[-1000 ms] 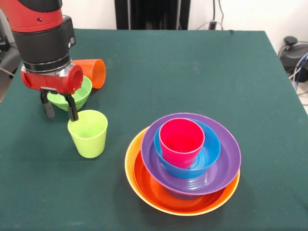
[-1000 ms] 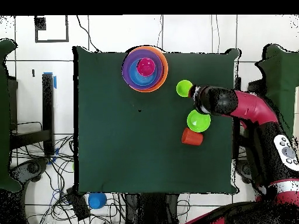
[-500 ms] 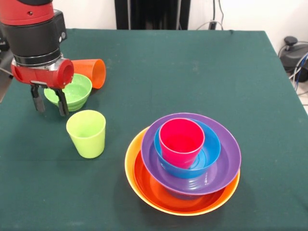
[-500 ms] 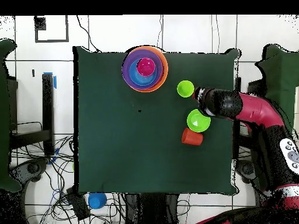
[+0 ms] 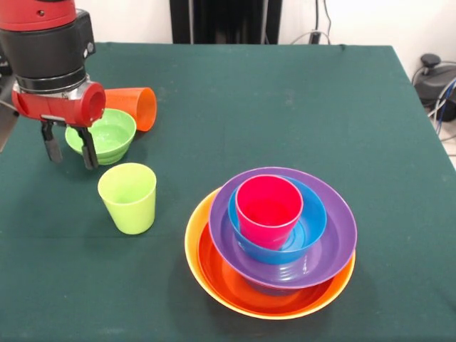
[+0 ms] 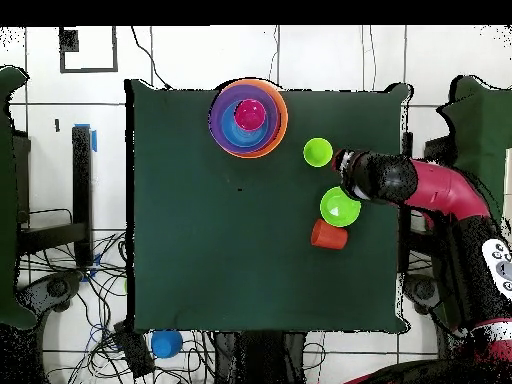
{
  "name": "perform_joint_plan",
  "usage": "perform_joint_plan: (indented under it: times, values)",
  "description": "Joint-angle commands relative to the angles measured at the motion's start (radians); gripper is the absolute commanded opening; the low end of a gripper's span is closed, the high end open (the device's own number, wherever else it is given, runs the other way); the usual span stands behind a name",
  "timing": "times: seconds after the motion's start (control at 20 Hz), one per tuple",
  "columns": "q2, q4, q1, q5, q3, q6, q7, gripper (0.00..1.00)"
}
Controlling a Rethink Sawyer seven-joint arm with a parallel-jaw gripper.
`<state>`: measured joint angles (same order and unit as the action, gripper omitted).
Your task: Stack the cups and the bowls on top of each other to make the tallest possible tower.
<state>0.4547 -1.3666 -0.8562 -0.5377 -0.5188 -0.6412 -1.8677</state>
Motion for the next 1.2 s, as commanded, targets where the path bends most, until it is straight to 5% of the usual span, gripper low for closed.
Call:
perform_joint_plan:
  times: [0.05,1.2]
  values:
    - [-0.025,-0.079,0.027,-0.076,-0.045,-0.056,0.258,1.00]
    - [-0.076,-0.071,0.039,-0.099,-0.048,0.010,0.200,1.00]
